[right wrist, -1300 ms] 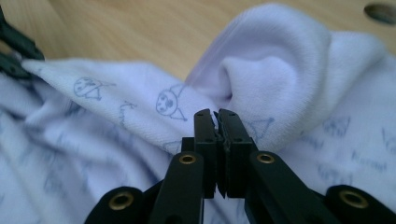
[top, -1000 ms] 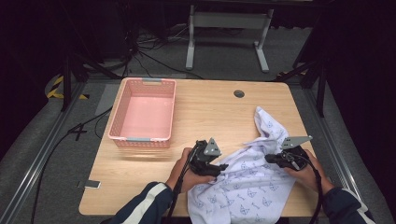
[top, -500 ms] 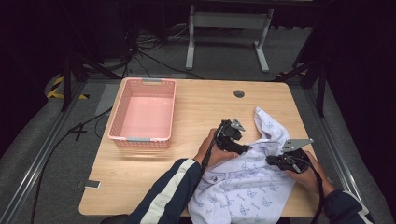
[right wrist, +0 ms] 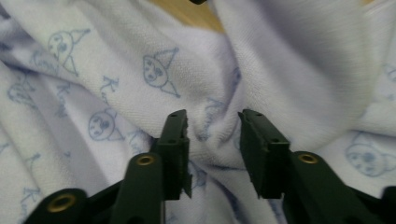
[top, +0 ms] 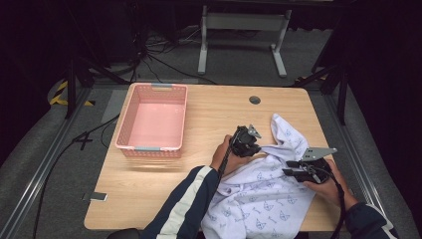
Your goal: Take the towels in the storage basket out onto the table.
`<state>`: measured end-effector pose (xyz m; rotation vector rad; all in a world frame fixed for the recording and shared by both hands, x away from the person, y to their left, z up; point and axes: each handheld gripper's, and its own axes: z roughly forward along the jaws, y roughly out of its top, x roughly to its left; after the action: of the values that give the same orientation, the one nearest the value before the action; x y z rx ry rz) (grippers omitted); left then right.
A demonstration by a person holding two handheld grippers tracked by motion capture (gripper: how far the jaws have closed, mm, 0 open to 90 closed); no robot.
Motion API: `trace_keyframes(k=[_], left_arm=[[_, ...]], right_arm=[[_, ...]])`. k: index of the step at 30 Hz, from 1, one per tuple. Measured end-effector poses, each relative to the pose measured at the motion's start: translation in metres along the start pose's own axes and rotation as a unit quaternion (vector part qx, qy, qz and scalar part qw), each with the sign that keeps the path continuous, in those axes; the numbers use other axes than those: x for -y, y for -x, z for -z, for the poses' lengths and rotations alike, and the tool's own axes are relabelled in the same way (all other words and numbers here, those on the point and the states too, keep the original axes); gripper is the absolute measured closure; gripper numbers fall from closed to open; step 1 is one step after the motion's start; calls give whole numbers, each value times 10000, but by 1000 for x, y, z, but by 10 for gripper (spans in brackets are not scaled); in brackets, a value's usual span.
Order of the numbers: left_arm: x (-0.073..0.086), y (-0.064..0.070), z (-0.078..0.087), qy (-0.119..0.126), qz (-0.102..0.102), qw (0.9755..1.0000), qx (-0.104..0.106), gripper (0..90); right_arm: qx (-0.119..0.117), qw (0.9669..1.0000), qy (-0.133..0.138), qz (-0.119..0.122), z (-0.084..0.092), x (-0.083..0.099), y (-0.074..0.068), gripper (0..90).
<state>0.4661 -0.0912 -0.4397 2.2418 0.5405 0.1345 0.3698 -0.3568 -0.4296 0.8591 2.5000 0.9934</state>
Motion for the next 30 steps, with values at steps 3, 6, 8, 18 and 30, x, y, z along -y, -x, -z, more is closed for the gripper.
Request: trace_keyframes(k=[3, 6, 8, 18, 30], left_arm=[[3, -13, 11, 65, 183, 9996, -211, 838], [7, -30, 18, -19, 398, 9974, -601, 838], [10, -41, 20, -126, 548, 9951, -813, 838], [19, -86, 21, -649, 1196, 9703, -1999, 829], [29, -108, 24, -559, 1672, 9527, -2475, 680]], right_arm=[[173, 9988, 407, -215, 15, -5, 12, 542], [634, 9940, 683, -576, 23, -10, 34, 573], [970, 9913, 600, -649, 16, -14, 52, 614], [1392, 9838, -476, -1027, -43, -13, 103, 691], [1684, 9744, -528, -1392, -30, 3, 117, 695]])
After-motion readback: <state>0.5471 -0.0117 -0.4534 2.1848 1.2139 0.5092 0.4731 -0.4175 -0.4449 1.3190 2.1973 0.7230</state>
